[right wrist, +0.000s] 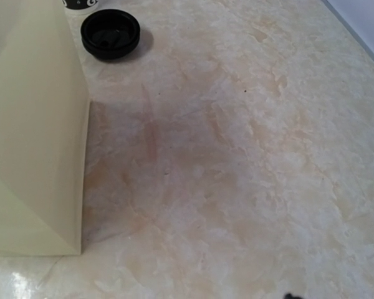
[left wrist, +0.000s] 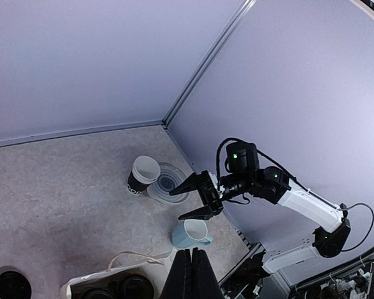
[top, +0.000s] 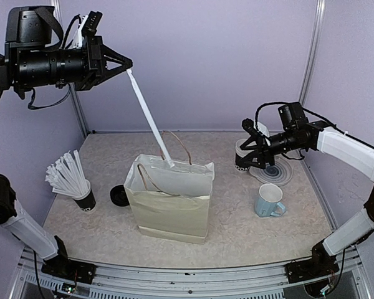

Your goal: Pack the takeout coffee

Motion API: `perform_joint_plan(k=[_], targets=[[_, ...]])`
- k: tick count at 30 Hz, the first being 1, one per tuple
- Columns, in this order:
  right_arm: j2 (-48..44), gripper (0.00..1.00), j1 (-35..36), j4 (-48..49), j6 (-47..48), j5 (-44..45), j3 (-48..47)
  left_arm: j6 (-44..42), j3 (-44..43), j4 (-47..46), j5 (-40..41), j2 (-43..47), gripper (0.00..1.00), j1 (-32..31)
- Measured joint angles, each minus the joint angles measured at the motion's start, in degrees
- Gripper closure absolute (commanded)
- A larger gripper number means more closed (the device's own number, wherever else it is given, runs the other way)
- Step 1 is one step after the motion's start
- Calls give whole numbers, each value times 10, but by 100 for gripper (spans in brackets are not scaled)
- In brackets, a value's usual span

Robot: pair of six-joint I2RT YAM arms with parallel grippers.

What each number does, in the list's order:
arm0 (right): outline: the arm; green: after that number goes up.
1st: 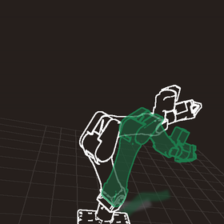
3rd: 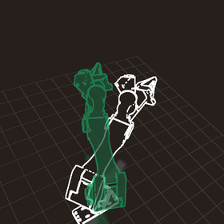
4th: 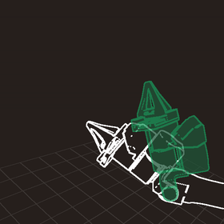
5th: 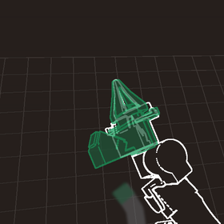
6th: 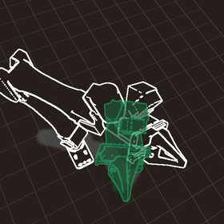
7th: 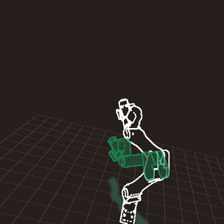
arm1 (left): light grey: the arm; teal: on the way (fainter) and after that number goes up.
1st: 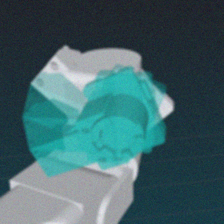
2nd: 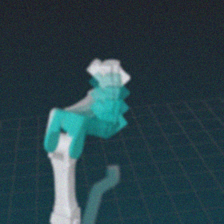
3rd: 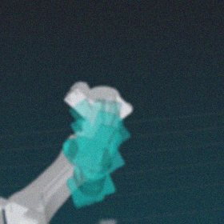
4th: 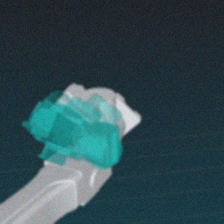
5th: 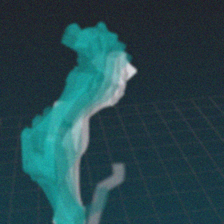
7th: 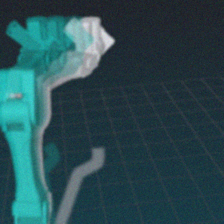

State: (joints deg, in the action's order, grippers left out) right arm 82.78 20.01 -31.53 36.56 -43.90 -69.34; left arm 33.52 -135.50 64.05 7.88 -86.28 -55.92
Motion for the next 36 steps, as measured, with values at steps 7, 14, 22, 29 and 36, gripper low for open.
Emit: perform_joint_plan(k=[7, 14, 22, 29, 36], targets=[[3, 35, 0, 0, 0, 0, 0, 2, 38, -47, -7, 14, 100, -14], [3, 35, 0, 0, 3, 1, 0, 5, 176, -123, -27, 6, 100, -28], [6, 35, 0, -1, 11, 2, 7, 5, 189, -169, -44, -76, 100, -76], [8, 35, 0, -1, 15, 2, 7, 19, 250, -118, -13, -61, 65, -57], [15, 35, 0, -2, 19, 2, 7, 35, 325, -47, 13, 29, 56, -12]])
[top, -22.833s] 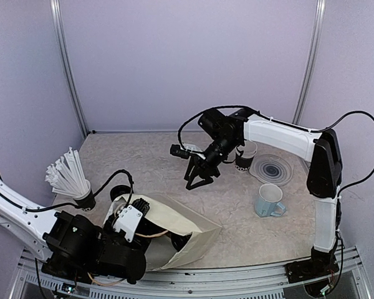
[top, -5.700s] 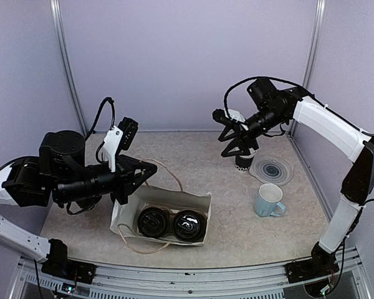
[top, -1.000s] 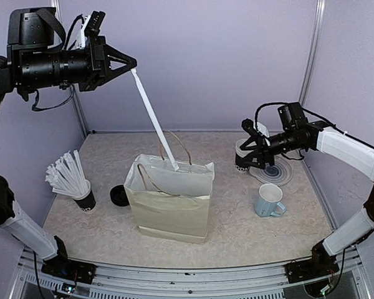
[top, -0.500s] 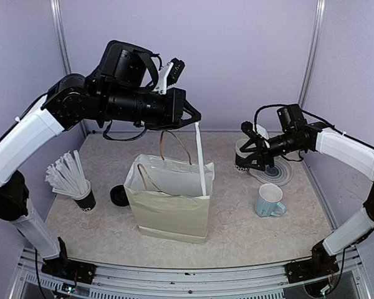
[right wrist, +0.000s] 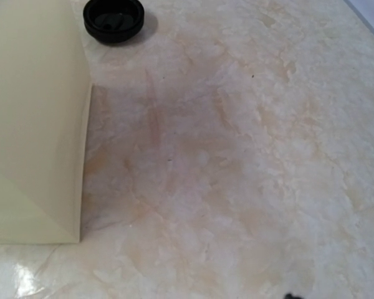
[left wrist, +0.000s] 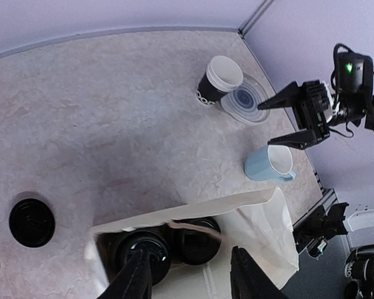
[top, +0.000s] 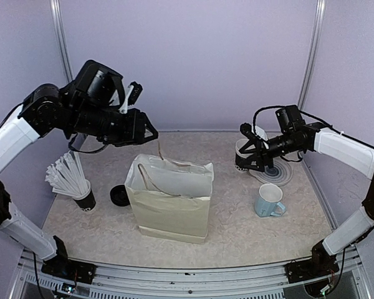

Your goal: Pack the takeout coffee

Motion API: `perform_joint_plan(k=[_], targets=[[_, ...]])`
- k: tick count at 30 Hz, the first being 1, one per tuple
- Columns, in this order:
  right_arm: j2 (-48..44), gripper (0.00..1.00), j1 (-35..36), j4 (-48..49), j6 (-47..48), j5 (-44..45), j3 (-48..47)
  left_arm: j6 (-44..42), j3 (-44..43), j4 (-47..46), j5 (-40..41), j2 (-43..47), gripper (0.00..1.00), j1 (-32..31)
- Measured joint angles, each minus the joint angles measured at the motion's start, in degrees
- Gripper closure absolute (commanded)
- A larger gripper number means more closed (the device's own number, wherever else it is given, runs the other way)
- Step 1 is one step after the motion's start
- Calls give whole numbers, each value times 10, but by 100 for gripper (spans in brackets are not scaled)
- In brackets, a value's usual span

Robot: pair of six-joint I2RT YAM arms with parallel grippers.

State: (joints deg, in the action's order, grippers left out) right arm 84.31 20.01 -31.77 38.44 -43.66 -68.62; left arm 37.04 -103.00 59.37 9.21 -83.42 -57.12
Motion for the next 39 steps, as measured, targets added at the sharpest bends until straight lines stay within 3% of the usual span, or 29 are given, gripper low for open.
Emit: perform_joint_plan(k=[8, 20, 39], targets=[[15, 35, 0, -10, 5, 0, 0, -3, 86, 24, 40, 156, 57, 160], [21, 35, 0, -14, 9, 0, 0, -43, 215, 73, 127, 130, 53, 358], [23, 34, 0, -14, 12, 0, 0, -123, 298, -58, 115, 75, 62, 481]])
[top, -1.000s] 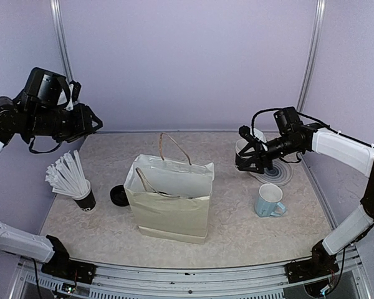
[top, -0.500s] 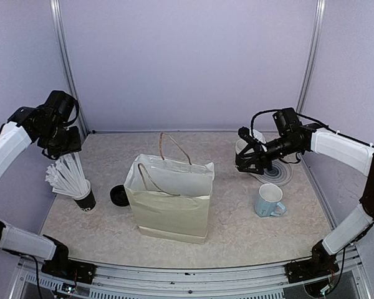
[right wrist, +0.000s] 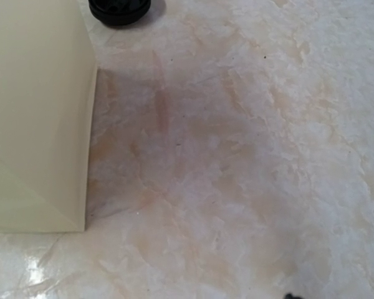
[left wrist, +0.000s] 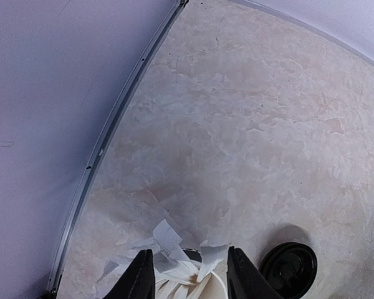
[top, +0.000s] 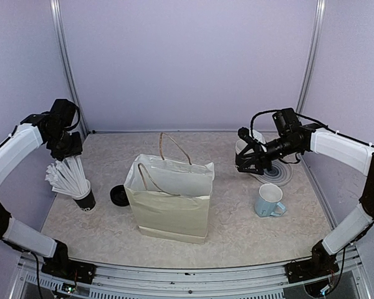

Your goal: Pack the takeout coffee

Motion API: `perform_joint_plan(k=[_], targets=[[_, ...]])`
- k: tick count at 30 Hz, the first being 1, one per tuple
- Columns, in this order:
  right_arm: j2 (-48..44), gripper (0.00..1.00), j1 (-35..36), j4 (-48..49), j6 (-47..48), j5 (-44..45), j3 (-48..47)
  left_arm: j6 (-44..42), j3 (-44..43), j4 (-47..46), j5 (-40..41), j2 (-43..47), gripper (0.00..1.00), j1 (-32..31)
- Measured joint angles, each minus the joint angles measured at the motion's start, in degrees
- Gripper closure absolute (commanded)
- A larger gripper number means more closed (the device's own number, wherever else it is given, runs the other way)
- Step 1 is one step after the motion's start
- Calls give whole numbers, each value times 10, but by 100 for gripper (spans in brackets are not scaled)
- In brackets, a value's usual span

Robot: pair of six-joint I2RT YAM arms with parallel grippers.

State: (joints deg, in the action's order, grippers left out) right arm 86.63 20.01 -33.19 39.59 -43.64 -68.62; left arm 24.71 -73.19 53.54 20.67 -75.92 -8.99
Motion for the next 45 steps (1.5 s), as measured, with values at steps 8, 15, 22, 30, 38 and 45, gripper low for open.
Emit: perform_joint_plan(k=[8, 15, 22, 30, 38, 45], targets=[[16, 34, 0, -4, 2, 3, 0, -16, 0, -30, -7, -31, 65, 3], [20, 34, 0, -4, 4, 4, 0, -12, -21, -11, 6, -35, 65, -2], [32, 34, 3, -9, 8, 7, 0, 5, -70, 21, 42, -23, 69, -59], [37, 35, 6, -13, 12, 13, 0, 7, -69, 27, 16, -19, 76, -75], [37, 34, 6, -13, 13, 17, 0, 8, -49, 36, 11, -43, 76, -75], [37, 34, 6, -14, 14, 19, 0, 10, -43, 46, 18, -49, 82, -75]])
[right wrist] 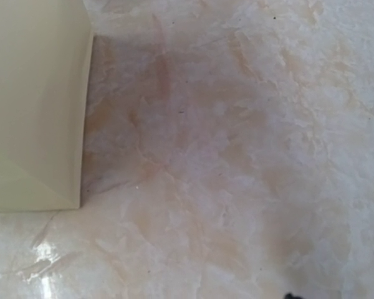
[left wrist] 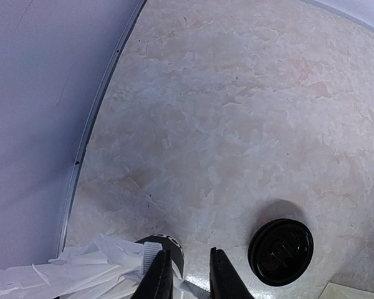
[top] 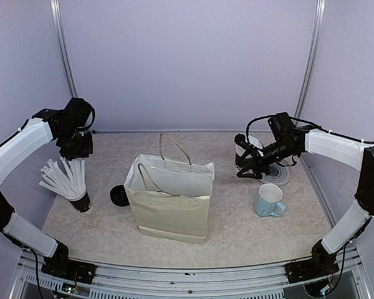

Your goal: Pack the takeout coffee

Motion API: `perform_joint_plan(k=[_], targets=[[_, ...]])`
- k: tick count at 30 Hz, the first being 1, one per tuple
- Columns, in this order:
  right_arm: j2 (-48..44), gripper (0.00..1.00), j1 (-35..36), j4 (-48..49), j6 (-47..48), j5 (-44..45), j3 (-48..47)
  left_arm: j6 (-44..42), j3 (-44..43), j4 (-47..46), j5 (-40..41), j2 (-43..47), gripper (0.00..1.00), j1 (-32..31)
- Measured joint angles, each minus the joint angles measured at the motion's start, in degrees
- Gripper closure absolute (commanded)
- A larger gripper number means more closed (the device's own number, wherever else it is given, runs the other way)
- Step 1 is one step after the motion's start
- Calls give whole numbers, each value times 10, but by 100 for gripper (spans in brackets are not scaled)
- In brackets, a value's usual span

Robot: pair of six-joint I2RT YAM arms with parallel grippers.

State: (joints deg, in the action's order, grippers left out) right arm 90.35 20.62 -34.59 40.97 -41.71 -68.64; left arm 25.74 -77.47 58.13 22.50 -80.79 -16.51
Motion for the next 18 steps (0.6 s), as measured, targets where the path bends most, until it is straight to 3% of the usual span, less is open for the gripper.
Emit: perform_joint_plan(k=[5, 11, 18], targets=[[0, 34, 0, -1, 1, 1, 0, 0, 7, 7, 0, -2, 100, 0], [0, 35, 4, -1, 1, 2, 0, 13, -10, 39, 14, -3, 100, -24], [8, 35, 14, -3, 1, 6, -1, 45, -132, 116, 52, 10, 100, -76]])
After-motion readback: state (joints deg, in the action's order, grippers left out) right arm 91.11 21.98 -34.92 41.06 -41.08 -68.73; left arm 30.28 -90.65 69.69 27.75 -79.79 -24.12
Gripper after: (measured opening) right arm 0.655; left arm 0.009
